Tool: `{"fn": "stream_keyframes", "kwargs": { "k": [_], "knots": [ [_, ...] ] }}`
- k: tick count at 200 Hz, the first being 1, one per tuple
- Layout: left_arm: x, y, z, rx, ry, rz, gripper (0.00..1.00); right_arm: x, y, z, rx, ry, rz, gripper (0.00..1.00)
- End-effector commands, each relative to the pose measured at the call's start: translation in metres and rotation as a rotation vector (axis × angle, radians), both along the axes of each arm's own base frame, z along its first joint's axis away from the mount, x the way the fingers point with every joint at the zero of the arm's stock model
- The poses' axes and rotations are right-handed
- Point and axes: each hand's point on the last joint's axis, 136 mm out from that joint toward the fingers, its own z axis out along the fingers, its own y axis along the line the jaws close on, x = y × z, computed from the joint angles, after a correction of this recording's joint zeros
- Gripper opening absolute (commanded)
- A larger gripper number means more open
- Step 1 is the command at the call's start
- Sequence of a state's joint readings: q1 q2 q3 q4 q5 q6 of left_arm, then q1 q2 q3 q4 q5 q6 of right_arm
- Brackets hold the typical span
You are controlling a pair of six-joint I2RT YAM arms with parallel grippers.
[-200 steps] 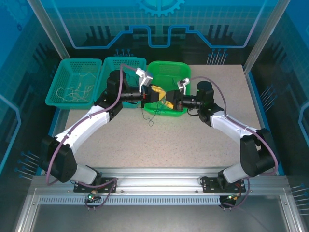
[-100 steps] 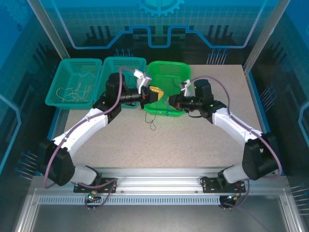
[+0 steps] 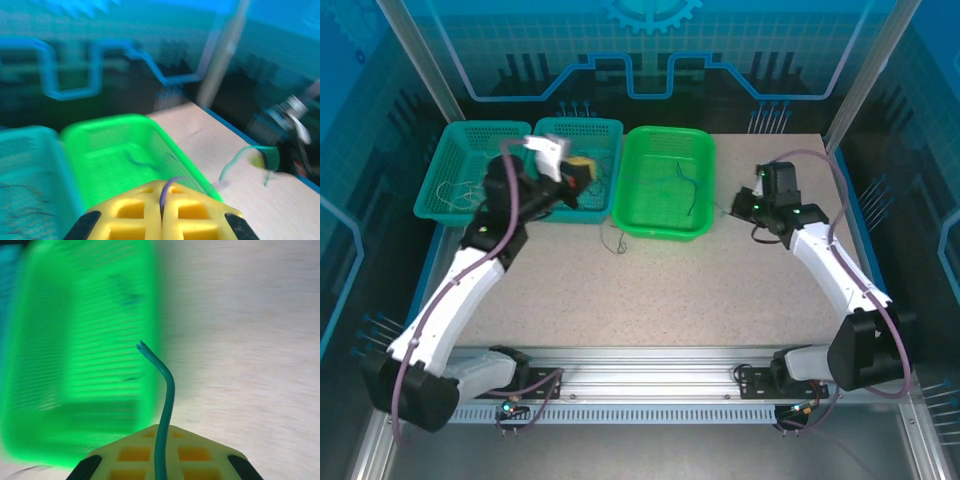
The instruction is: Untangle the cables
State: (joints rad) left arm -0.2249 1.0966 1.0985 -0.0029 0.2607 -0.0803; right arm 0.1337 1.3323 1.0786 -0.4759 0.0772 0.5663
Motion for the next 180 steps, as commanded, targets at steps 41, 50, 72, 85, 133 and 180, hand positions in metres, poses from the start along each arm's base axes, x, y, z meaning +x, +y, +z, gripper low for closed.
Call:
{"fn": "stream_keyframes", "kwargs": {
  "k": [41, 50, 72, 85, 133, 180],
  "knots": [
    [-0.002, 0.061, 0.038, -0.064, -0.087, 0.238, 0.0, -0.041, -0.114, 0.018, -0.212, 0.051, -0.339, 0.0],
    [0.0, 0.064, 0.038, -0.071, -0.079, 0.245, 0.0, -0.038, -0.108, 0.03, -0.155, 0.001, -0.314, 0.0],
    [0.005, 0.065, 0.057, -0.086, -0.108, 0.24, 0.0, -0.025, -0.066, 0.076, 0.05, -0.132, -0.164, 0.0],
    [0.009, 0.064, 0.08, -0.094, -0.153, 0.235, 0.0, -0.018, -0.041, 0.106, 0.156, -0.204, -0.092, 0.0],
    [0.027, 0.062, 0.188, -0.076, -0.363, 0.227, 0.0, 0.034, 0.05, 0.136, 0.046, -0.26, 0.1, 0.0],
    [0.07, 0.077, 0.239, -0.048, -0.487, 0.263, 0.0, 0.101, 0.084, 0.042, -0.182, -0.111, 0.127, 0.08]
  ]
}}
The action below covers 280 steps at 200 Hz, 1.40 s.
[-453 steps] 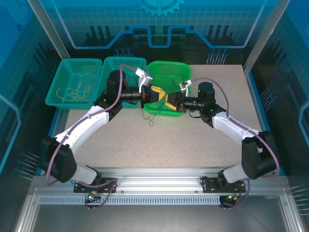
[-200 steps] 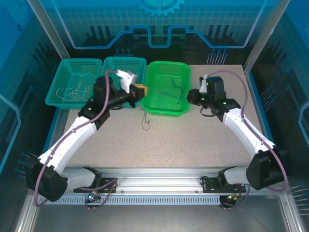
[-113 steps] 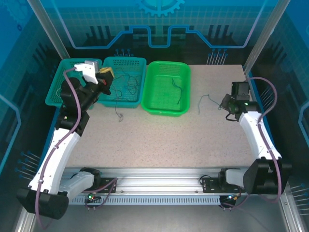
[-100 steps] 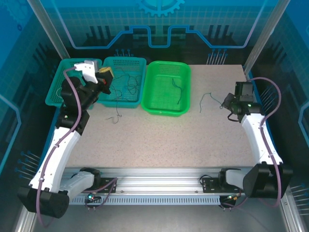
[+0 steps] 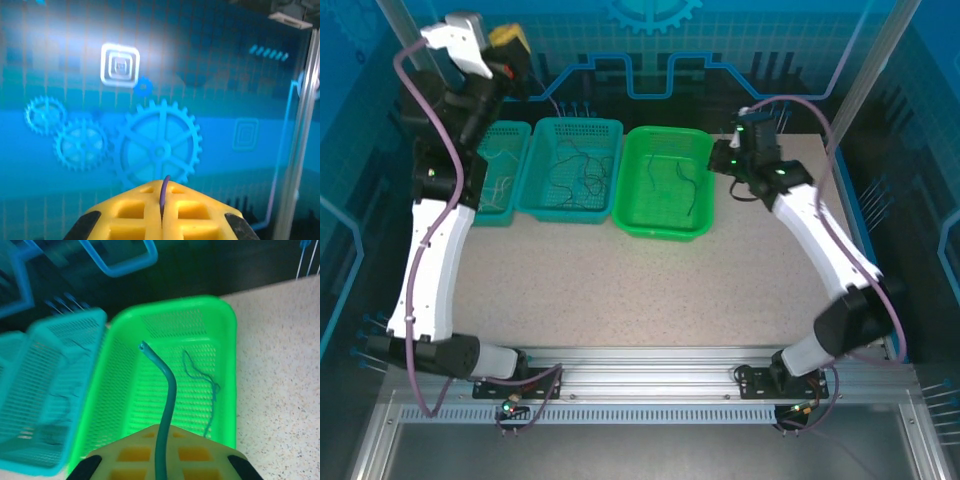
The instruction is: Untangle the cables
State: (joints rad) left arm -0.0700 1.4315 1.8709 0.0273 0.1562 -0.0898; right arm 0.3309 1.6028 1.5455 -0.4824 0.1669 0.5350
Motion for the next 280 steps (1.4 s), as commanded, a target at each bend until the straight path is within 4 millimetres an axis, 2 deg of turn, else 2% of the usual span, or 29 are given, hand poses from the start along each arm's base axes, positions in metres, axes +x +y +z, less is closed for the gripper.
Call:
{"fn": "stream_keyframes", "kwargs": {
  "k": [1, 16, 32, 48, 74, 100, 129, 134, 148, 155, 167, 176, 183, 191, 213, 233, 248, 258, 260, 280],
  "knots": [
    [0.029, 0.004, 0.005, 0.045, -0.027, 0.019, 0.0, 0.023, -0.005, -0.052, -0.15, 0.083, -0.038, 0.09],
    [0.044, 0.003, 0.007, 0.052, -0.053, 0.016, 0.0, 0.031, 0.004, -0.073, -0.158, 0.13, 0.007, 0.24],
    [0.064, 0.002, -0.002, 0.061, -0.034, 0.016, 0.0, 0.029, 0.007, -0.077, -0.158, 0.16, 0.025, 0.39],
    [0.086, 0.003, -0.019, 0.075, 0.008, 0.028, 0.0, 0.021, 0.0, -0.064, -0.154, 0.139, 0.02, 0.48],
    [0.126, 0.012, -0.061, 0.096, 0.092, 0.062, 0.0, -0.004, -0.005, -0.032, -0.102, 0.09, 0.054, 0.5],
    [0.164, 0.023, -0.121, 0.063, 0.235, 0.05, 0.0, -0.035, -0.009, -0.008, -0.069, 0.041, 0.082, 0.5],
    [0.193, 0.026, -0.217, 0.023, 0.408, 0.041, 0.0, -0.064, -0.023, 0.003, -0.025, 0.013, 0.054, 0.55],
    [0.195, 0.027, -0.233, 0.019, 0.44, 0.047, 0.0, -0.069, -0.025, 0.005, -0.011, 0.01, 0.053, 0.58],
    [0.2, 0.032, -0.277, 0.0, 0.537, 0.073, 0.0, -0.08, -0.035, 0.007, 0.029, 0.011, 0.034, 0.75],
    [0.2, 0.035, -0.294, -0.006, 0.582, 0.091, 0.15, -0.083, -0.043, 0.008, 0.052, 0.01, 0.016, 0.79],
    [0.192, 0.041, -0.309, -0.022, 0.621, 0.126, 0.42, -0.087, -0.06, 0.009, 0.085, 0.004, -0.024, 0.8],
    [0.183, 0.045, -0.31, -0.043, 0.615, 0.152, 0.61, -0.087, -0.077, 0.006, 0.094, 0.005, -0.074, 0.81],
    [0.174, 0.048, -0.307, -0.057, 0.609, 0.166, 0.71, -0.088, -0.092, 0.003, 0.099, 0.01, -0.117, 0.81],
    [0.163, 0.05, -0.302, -0.07, 0.605, 0.175, 0.77, -0.088, -0.108, -0.002, 0.097, 0.016, -0.165, 0.81],
    [0.124, 0.049, -0.291, -0.128, 0.608, 0.173, 0.87, -0.089, -0.152, -0.02, -0.015, 0.022, -0.311, 0.81],
    [0.076, 0.046, -0.304, -0.161, 0.638, 0.189, 0.92, -0.085, -0.183, -0.049, -0.222, 0.012, -0.386, 0.81],
    [0.041, 0.043, -0.336, -0.101, 0.681, 0.265, 0.95, -0.079, -0.196, -0.077, -0.35, 0.016, -0.371, 0.82],
    [0.022, 0.046, -0.365, -0.042, 0.73, 0.333, 0.95, -0.068, -0.196, -0.094, -0.388, 0.006, -0.33, 0.82],
    [0.018, 0.047, -0.372, -0.029, 0.74, 0.349, 0.95, -0.069, -0.197, -0.105, -0.395, 0.021, -0.321, 0.82],
    [-0.011, 0.066, -0.431, 0.018, 0.816, 0.487, 0.95, -0.045, -0.19, -0.144, -0.396, 0.01, -0.251, 0.83]
  ]
}}
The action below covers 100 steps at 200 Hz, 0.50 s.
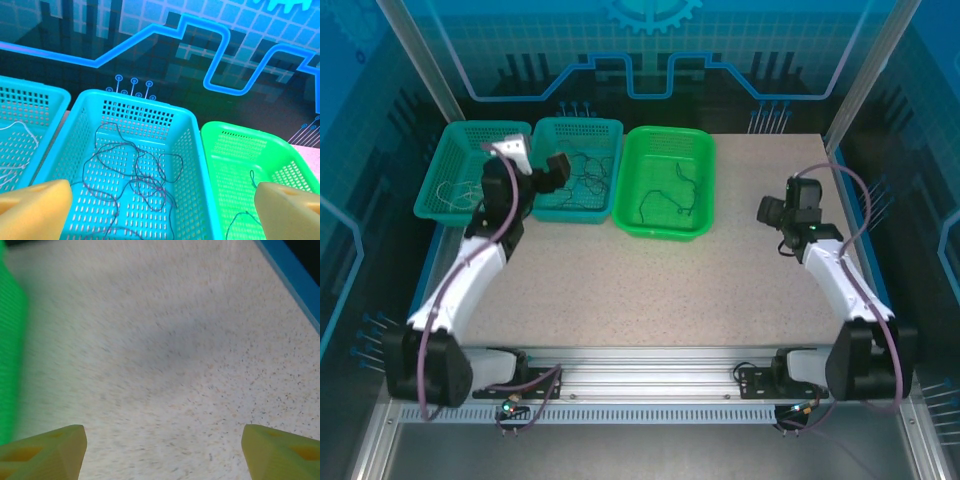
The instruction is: Untangle the cables
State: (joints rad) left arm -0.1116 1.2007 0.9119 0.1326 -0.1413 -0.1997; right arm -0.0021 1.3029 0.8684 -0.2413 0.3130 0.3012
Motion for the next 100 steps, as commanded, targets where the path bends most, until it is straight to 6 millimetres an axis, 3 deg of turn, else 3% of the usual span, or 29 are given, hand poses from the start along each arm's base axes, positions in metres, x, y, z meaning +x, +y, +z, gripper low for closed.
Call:
{"fn": "stream_keyframes", "kwargs": {
  "k": [1, 13, 18, 34, 46, 52, 76, 100],
  "knots": [
    [-0.026, 0.034, -0.099, 0.132, 0.207, 0.191, 0.95, 0.037, -0.009, -0.018, -0.11, -0.091, 0.065, 0.83],
    [-0.035, 0.043, -0.118, 0.156, 0.199, 0.23, 0.96, 0.047, 0.001, -0.037, 0.012, -0.097, 0.105, 0.82],
    [-0.037, 0.045, -0.123, 0.17, 0.188, 0.24, 0.96, 0.051, 0.005, -0.042, 0.059, -0.077, 0.146, 0.77],
    [-0.036, 0.049, -0.141, 0.234, 0.193, 0.232, 0.97, 0.057, 0.015, -0.051, 0.054, -0.064, 0.22, 0.82],
    [-0.03, 0.045, -0.158, 0.267, 0.225, 0.196, 0.97, 0.055, 0.03, -0.058, 0.044, -0.18, 0.305, 0.93],
    [-0.027, 0.043, -0.164, 0.27, 0.233, 0.182, 0.97, 0.044, 0.036, -0.06, 0.032, -0.15, 0.326, 0.98],
    [-0.017, 0.035, -0.181, 0.268, 0.225, 0.131, 0.98, 0.027, 0.066, -0.053, -0.15, -0.301, 0.404, 1.0],
    [-0.012, 0.032, -0.18, 0.275, 0.134, 0.072, 0.99, 0.019, 0.052, -0.057, -0.159, -0.359, 0.328, 1.0]
  ]
}}
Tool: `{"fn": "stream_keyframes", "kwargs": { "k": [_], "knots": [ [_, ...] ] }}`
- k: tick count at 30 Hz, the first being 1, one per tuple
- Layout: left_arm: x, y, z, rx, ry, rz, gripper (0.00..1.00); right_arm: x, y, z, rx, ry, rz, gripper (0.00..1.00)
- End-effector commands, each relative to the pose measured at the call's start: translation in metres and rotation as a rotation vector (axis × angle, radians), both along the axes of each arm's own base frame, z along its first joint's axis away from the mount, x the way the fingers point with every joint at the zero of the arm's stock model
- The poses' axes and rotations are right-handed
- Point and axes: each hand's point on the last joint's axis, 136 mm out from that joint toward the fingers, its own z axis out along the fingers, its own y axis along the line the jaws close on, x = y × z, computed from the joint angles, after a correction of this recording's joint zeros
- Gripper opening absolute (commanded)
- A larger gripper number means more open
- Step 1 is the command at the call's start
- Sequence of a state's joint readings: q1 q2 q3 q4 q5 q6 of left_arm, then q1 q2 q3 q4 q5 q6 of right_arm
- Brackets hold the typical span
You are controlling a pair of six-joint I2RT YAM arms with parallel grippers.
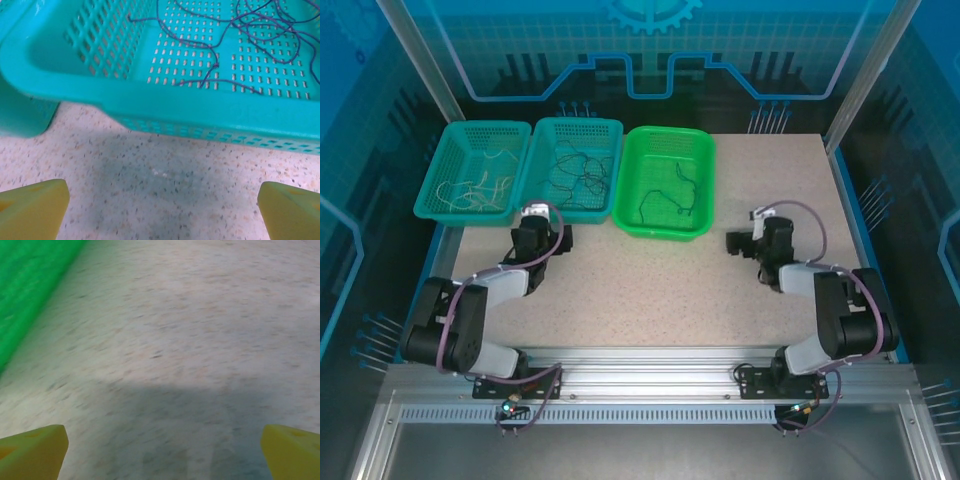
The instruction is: Untangle the cables
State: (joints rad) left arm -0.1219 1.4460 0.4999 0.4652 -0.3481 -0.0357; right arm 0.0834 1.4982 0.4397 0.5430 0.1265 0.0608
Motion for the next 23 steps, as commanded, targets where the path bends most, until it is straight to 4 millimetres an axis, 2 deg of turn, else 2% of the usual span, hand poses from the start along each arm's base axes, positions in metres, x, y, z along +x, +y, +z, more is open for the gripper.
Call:
{"fn": "stream_keyframes", "kwargs": {
  "k": [1, 3, 5, 10, 23],
  "knots": [
    [0.017, -0.001, 0.025, 0.001, -0.177, -0.066, 0.99, 0.016, -0.012, 0.041, -0.044, -0.23, -0.046, 1.0],
    [0.011, 0.009, 0.014, -0.091, -0.247, -0.077, 0.99, 0.021, -0.009, 0.041, -0.038, -0.213, -0.025, 1.0],
    [-0.001, 0.014, 0.016, -0.129, -0.292, -0.072, 0.99, 0.021, -0.009, 0.041, -0.039, -0.212, -0.026, 1.0],
    [0.01, 0.014, 0.014, -0.113, -0.253, -0.065, 0.99, 0.023, 0.001, 0.04, -0.026, -0.197, 0.039, 1.0],
    [0.013, 0.003, 0.012, -0.118, -0.226, -0.129, 0.99, 0.023, 0.001, 0.04, -0.016, -0.195, 0.046, 1.0]
  ]
}}
